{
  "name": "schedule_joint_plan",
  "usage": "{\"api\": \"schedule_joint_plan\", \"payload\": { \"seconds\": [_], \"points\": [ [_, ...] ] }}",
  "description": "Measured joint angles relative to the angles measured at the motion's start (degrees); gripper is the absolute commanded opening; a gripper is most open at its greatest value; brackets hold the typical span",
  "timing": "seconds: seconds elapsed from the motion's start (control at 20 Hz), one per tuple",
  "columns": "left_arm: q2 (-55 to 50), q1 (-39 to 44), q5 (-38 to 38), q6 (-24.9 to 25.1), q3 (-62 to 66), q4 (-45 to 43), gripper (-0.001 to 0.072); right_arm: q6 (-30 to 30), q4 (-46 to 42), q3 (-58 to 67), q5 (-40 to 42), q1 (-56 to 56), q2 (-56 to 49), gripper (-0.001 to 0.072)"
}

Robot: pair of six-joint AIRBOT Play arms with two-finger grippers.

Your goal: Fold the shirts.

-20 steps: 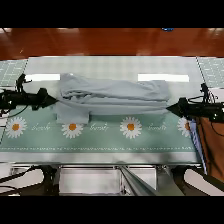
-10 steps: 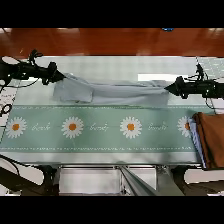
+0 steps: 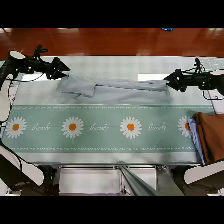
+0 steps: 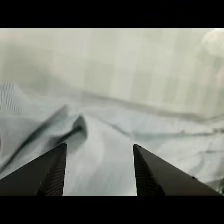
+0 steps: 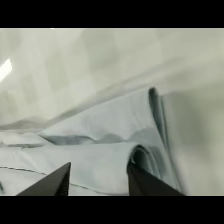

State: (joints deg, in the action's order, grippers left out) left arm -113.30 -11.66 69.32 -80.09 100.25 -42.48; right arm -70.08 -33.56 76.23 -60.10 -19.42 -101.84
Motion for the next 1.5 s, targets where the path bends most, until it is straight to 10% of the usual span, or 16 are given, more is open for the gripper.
{"api": "schedule_joint_plan", "payload": {
  "seconds": [0.3,0.5,0.85,1.35,1.5],
  "points": [
    [8.81,-4.74,5.55,-2.91,-0.92,-14.36,0.0509,-0.55,-4.55,-1.88,-6.67,-8.24,9.05,0.0411],
    [23.15,-7.1,-5.29,-3.72,-17.09,-20.06,0.0509,-1.6,-9.29,-14.43,-2.08,-12.9,18.05,0.0412],
    [43.85,-2.58,-22.67,-1.75,-48.0,-12.33,0.0509,-0.22,-4.81,-22.32,3.19,-10.71,14.51,0.0412],
    [47.6,3.82,-26.99,-1.4,-53.57,-9.7,0.0509,-1.36,2.56,-9.62,0.52,-1.03,0.15,0.0403],
    [47.71,4.76,-26.97,-1.4,-53.72,-9.44,0.0509,-1.99,2.29,-6.69,2.78,1.51,-1.51,0.0069]
  ]
}}
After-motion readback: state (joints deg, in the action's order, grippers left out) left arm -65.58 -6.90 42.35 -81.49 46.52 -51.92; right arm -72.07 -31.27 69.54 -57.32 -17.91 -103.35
